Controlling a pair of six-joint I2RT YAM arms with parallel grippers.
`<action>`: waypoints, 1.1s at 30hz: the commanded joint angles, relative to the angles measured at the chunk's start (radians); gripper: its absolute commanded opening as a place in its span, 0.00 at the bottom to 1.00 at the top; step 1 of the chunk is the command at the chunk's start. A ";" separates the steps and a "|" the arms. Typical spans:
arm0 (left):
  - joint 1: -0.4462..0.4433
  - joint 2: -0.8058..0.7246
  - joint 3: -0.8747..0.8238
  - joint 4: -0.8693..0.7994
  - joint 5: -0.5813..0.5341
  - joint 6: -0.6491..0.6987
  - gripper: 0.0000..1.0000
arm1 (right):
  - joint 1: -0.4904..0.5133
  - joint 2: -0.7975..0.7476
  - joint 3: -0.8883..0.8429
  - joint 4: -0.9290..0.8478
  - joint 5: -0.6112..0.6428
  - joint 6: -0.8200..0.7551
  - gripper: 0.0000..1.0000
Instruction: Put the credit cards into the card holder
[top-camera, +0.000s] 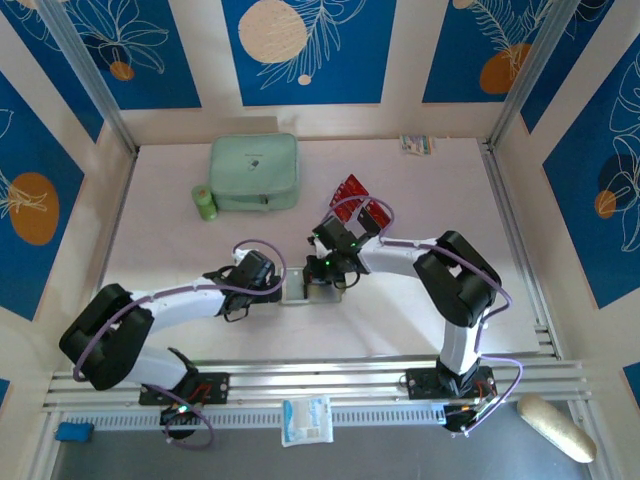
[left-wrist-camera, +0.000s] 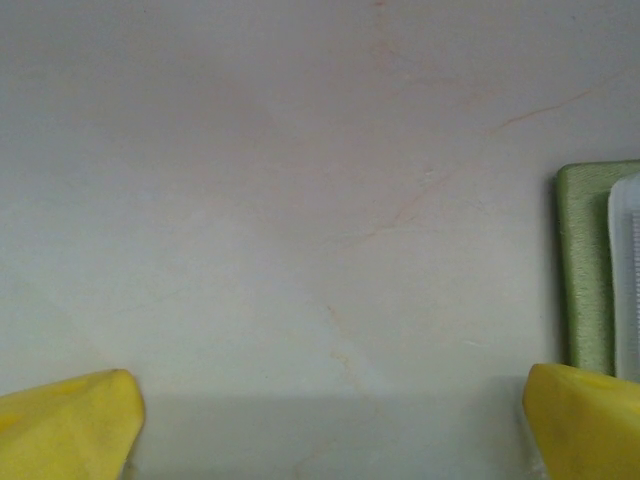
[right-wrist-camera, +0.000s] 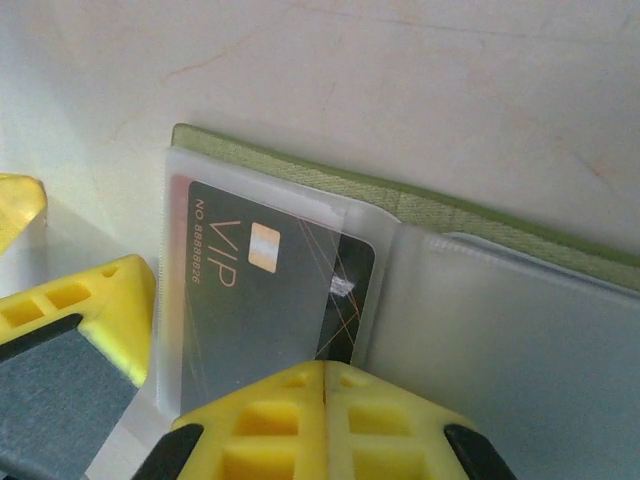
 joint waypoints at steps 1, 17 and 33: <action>0.014 0.038 -0.014 0.010 0.030 0.008 1.00 | 0.013 0.027 0.023 -0.021 -0.020 -0.007 0.00; 0.014 0.029 -0.023 0.015 0.031 0.006 1.00 | 0.026 0.064 0.044 0.003 -0.054 0.025 0.00; 0.025 -0.055 0.031 -0.095 0.025 -0.010 1.00 | -0.008 -0.069 0.035 -0.069 -0.033 0.034 0.00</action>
